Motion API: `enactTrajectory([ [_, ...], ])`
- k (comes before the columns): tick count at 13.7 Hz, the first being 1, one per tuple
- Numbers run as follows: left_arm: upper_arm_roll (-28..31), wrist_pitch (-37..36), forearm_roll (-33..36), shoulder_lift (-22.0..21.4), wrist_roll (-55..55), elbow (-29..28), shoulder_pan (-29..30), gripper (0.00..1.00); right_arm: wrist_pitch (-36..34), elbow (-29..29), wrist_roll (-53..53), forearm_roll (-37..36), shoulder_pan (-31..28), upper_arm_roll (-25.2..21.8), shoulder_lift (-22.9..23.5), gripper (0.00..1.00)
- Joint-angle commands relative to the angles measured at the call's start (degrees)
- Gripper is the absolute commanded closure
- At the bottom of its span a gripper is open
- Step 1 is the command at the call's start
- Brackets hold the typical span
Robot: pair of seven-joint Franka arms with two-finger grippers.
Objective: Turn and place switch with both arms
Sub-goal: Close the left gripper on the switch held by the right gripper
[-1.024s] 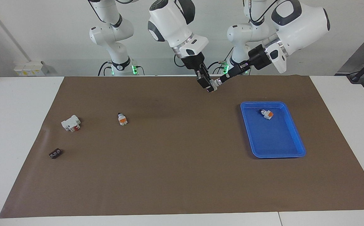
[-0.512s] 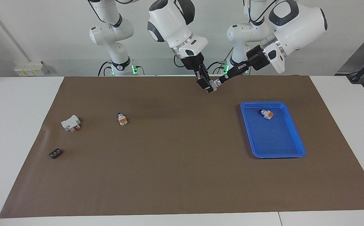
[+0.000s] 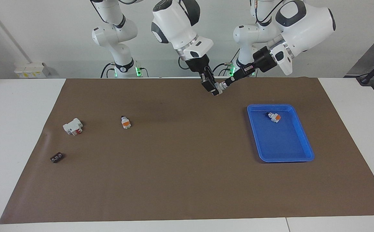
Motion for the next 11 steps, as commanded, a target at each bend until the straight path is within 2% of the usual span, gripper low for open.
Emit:
enactTrajectory([
  [1, 0.44, 2.76, -0.93, -1.40, -0.60, -2.29, -1.68, 1.00, 0.87, 0.14, 2.75, -1.28, 0.00, 0.66, -0.21, 1.00],
  [3, 0.44, 2.76, -0.93, -1.40, -2.35, -2.47, -1.60, 1.00, 0.87, 0.14, 2.76, -1.37, 0.00, 0.66, -0.21, 1.00],
  [11, 0.53, 5.04, -0.49, -1.23, -22.55, -2.38, -1.59, 1.00, 0.87, 0.14, 2.85, -1.37, 0.09, 0.66, -0.21, 1.00],
])
